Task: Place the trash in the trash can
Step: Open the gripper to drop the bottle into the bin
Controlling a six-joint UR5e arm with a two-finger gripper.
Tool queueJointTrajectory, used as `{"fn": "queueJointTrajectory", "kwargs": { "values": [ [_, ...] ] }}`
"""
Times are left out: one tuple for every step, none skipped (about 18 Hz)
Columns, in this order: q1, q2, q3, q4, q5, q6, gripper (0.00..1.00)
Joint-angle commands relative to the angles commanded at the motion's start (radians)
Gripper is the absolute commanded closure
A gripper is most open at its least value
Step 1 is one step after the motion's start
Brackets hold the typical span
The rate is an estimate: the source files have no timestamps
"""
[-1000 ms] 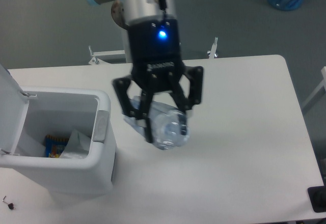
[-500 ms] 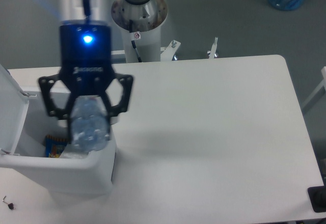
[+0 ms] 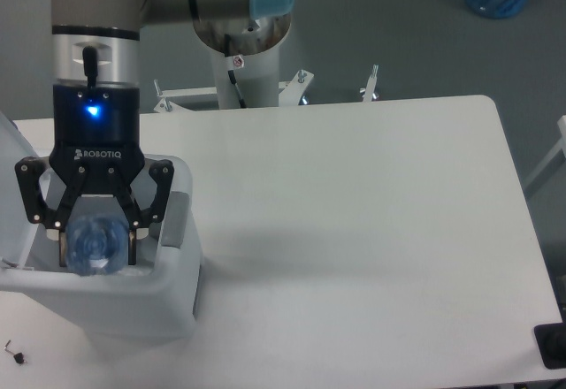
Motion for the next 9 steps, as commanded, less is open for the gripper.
{"fn": "queueJointTrajectory", "kwargs": {
  "values": [
    [0.000, 0.003, 0.000, 0.000, 0.000, 0.011, 0.00],
    [0.002, 0.005, 0.002, 0.000, 0.003, 0.029, 0.00],
    [0.006, 0.003, 0.002, -0.002, 0.006, 0.058, 0.00],
    [0.012, 0.003, -0.003, -0.003, 0.011, 0.087, 0.00],
    [0.034, 0.003, -0.008, -0.005, 0.020, 0.101, 0.00],
    [0.073, 0.006, -0.014, -0.005, 0.024, 0.104, 0.00],
    [0.106, 0.005, -0.015, -0.006, 0.028, 0.107, 0.00],
    [0.135, 0.005, -0.014, -0.008, 0.043, 0.117, 0.00],
    [0.168, 0.005, -0.015, -0.008, 0.067, 0.149, 0.00]
  ]
}}
